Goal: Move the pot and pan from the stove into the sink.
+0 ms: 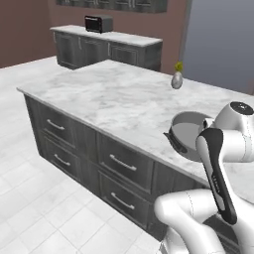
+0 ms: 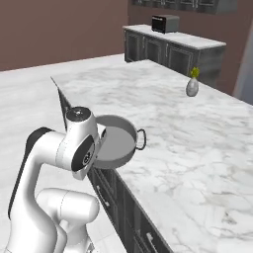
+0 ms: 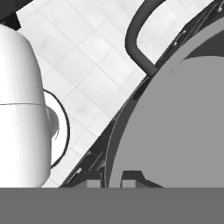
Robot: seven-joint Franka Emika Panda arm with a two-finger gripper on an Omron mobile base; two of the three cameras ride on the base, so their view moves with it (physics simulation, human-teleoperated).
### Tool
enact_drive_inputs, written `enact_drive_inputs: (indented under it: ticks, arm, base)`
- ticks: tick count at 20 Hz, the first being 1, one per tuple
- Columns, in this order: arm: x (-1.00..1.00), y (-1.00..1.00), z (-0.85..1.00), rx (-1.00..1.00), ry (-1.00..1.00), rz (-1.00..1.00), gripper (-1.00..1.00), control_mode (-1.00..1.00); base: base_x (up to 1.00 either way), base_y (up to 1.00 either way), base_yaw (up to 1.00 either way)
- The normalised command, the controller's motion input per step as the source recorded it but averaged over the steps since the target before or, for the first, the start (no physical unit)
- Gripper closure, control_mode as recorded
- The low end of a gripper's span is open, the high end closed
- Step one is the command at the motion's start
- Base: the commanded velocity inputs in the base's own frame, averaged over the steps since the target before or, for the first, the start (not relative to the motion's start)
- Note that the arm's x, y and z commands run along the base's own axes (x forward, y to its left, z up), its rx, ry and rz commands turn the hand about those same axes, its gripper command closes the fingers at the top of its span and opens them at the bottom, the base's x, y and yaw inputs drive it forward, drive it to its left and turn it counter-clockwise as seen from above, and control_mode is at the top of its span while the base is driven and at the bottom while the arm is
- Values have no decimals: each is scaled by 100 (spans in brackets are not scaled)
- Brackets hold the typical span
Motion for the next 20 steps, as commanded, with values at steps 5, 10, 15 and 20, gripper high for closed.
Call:
enact_drive_inputs:
  ticks: [5,10,15,20]
  arm:
    - [0,0,0,0,0,0,100,100]
    - [0,0,0,0,0,0,100,100]
    - [0,0,0,0,0,0,100,100]
    - [0,0,0,0,0,0,100,100]
  base:
    - [-45,0,-36]
    - [-45,0,-36]
    - [-39,0,-38]
    - [-29,0,-40]
